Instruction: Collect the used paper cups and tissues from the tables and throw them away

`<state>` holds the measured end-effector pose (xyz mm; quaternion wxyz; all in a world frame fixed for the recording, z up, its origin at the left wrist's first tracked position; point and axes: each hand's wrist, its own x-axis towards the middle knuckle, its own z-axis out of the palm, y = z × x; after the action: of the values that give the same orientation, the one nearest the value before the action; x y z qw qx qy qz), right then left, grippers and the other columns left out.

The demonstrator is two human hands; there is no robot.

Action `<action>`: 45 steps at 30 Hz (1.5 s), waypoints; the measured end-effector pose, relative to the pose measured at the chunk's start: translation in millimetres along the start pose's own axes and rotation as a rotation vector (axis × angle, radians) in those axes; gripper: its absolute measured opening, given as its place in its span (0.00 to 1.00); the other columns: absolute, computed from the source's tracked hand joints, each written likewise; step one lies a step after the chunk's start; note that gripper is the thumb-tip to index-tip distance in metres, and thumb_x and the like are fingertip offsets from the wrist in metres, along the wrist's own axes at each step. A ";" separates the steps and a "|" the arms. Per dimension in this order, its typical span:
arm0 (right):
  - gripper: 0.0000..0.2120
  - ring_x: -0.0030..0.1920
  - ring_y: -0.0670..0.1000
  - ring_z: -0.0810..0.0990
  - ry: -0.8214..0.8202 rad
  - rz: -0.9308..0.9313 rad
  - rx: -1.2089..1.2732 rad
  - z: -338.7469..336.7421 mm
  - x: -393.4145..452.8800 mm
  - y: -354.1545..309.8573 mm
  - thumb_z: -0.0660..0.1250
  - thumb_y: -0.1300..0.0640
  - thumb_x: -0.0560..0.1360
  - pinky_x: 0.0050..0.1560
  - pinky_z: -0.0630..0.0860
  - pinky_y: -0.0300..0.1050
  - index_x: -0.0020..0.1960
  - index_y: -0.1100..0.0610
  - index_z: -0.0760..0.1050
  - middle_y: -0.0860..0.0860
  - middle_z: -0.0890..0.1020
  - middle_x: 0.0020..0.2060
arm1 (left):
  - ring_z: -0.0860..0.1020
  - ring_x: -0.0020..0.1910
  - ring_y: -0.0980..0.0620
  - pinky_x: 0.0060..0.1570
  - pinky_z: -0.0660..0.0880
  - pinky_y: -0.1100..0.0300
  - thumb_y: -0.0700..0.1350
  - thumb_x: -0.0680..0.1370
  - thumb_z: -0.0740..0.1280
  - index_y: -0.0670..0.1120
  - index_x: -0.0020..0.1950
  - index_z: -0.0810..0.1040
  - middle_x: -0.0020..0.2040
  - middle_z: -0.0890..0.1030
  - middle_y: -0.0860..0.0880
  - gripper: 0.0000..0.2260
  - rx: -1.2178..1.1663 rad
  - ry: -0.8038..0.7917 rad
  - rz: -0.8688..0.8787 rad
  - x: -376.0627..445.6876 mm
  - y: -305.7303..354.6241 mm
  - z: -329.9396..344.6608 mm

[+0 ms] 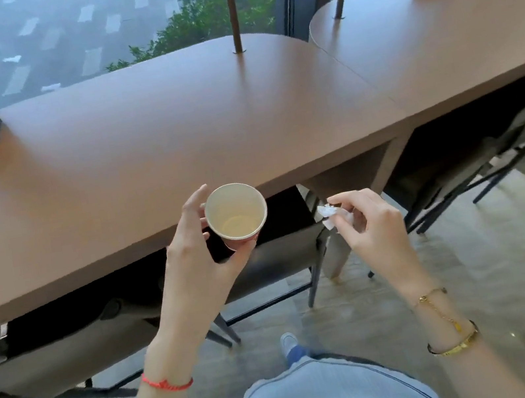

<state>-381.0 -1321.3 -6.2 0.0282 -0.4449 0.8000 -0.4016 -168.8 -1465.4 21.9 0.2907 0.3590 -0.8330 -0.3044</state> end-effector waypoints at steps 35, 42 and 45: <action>0.12 0.42 0.41 0.78 1.213 1.266 -0.339 -177.4 -710.1 -91.9 0.73 0.59 0.72 0.40 0.69 0.25 0.54 0.50 0.79 0.42 0.78 0.44 | 0.76 0.53 0.61 0.49 0.74 0.68 0.55 0.68 0.78 0.54 0.65 0.67 0.58 0.74 0.62 0.31 -0.445 -1.280 1.093 -458.6 307.0 179.7; 0.10 0.41 0.41 0.76 1.405 1.428 -0.415 -233.1 -835.6 -108.8 0.73 0.60 0.73 0.40 0.69 0.27 0.53 0.51 0.79 0.42 0.76 0.42 | 0.78 0.53 0.55 0.49 0.78 0.57 0.55 0.67 0.78 0.54 0.63 0.68 0.59 0.76 0.57 0.30 -0.517 -1.441 1.252 -609.2 391.2 207.6; 0.11 0.42 0.40 0.75 1.498 1.473 -0.437 -253.2 -874.2 -105.9 0.73 0.61 0.73 0.40 0.68 0.26 0.53 0.50 0.79 0.43 0.77 0.43 | 0.79 0.53 0.53 0.48 0.78 0.56 0.54 0.67 0.79 0.51 0.64 0.68 0.59 0.76 0.55 0.31 -0.516 -1.512 1.324 -659.3 422.0 223.5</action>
<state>116.8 -552.8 -37.3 -0.3148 0.5112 0.7394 -0.3047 -125.8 -652.6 4.5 -0.1308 -0.5287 -0.7378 -0.3988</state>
